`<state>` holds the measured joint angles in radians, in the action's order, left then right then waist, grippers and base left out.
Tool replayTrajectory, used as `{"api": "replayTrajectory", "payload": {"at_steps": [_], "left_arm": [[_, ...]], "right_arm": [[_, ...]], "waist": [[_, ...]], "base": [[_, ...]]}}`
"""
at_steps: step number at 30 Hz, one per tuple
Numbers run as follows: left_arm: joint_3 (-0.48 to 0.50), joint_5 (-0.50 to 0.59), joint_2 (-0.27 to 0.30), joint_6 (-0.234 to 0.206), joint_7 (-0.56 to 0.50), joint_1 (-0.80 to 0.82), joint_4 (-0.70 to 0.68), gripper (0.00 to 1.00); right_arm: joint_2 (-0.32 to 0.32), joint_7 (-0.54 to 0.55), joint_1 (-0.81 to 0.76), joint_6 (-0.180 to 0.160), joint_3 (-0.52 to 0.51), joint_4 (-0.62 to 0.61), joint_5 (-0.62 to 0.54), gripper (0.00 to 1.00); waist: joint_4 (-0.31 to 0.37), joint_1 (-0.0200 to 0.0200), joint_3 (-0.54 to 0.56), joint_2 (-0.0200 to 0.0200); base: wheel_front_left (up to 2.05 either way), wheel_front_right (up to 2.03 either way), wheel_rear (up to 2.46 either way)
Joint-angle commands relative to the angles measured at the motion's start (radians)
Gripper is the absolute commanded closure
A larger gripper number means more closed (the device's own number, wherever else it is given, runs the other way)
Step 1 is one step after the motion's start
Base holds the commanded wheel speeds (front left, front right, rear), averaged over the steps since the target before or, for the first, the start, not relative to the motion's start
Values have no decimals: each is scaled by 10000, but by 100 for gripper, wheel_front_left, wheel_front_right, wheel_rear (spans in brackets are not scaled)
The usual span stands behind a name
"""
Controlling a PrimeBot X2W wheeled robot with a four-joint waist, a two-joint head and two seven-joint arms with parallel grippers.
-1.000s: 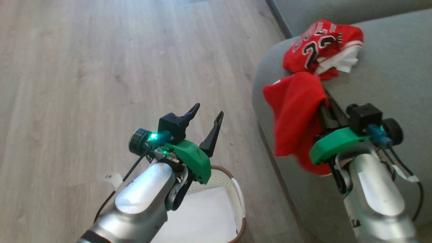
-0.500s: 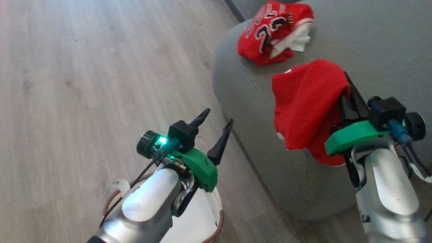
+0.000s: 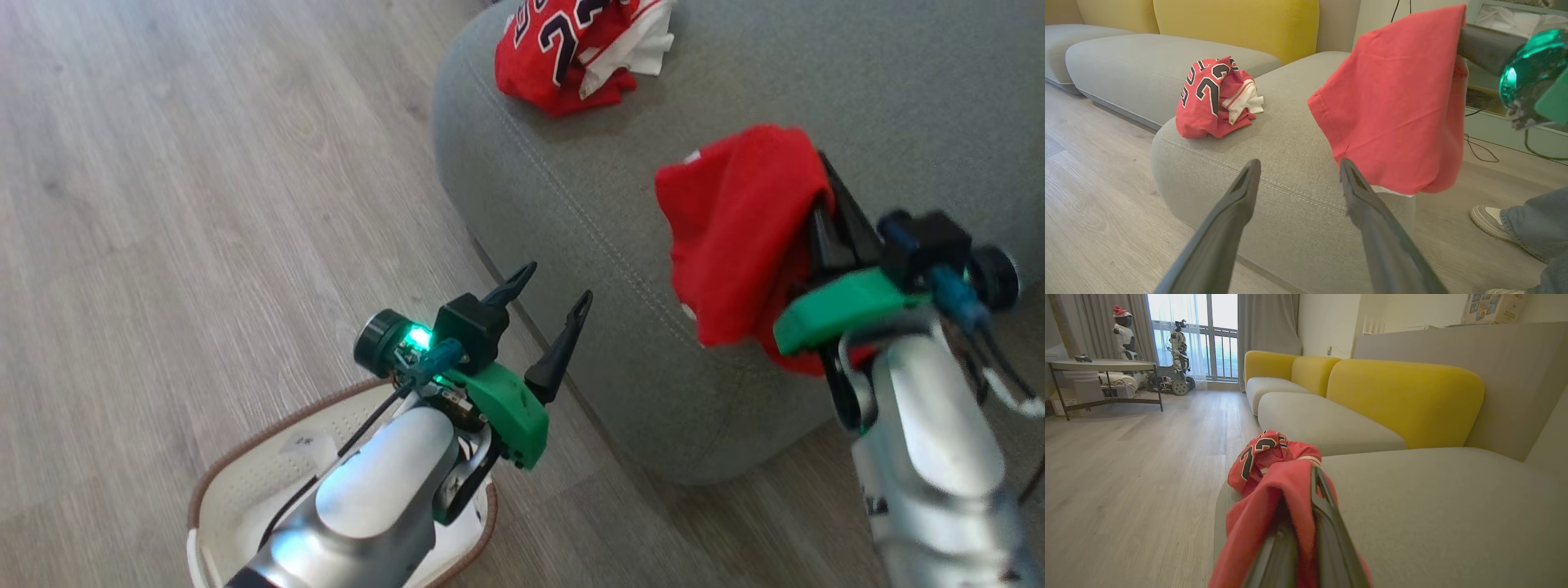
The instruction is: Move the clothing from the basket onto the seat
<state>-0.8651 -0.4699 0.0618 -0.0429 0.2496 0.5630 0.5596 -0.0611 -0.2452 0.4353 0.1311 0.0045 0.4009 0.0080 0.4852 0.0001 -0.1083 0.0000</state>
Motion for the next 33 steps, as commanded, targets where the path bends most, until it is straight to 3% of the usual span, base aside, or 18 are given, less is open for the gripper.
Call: {"api": "replayTrajectory", "payload": {"at_steps": [1,7,16,28,33], "left_arm": [[355,108,59,59,122,518,-208,0],[361,415,76,127,122,809,-179,0],[510,801,279,38,118,1639,-362,0],[-11,1328,408,112,-312,2454,-1322,0],[-262,1403,310,108,-409,2511,-1656,0]], "right_arm": [[48,17,909,-4,272,-271,39,100],[-276,154,2212,-4,355,283,9,100],[-1106,428,5372,-4,-271,1829,323,100],[-3161,492,8610,-4,-2443,4685,-43,100],[-3558,172,8990,-4,-3225,5730,-809,100]], "waist": [[-1,-1,-190,0],[-264,-1,-658,0],[-1252,-1,-2034,0],[-3090,-1,-3737,0],[-3695,-1,-4187,0]], "base": [[0,0,0],[0,0,0],[0,0,0],[0,0,0],[0,0,0]]}}
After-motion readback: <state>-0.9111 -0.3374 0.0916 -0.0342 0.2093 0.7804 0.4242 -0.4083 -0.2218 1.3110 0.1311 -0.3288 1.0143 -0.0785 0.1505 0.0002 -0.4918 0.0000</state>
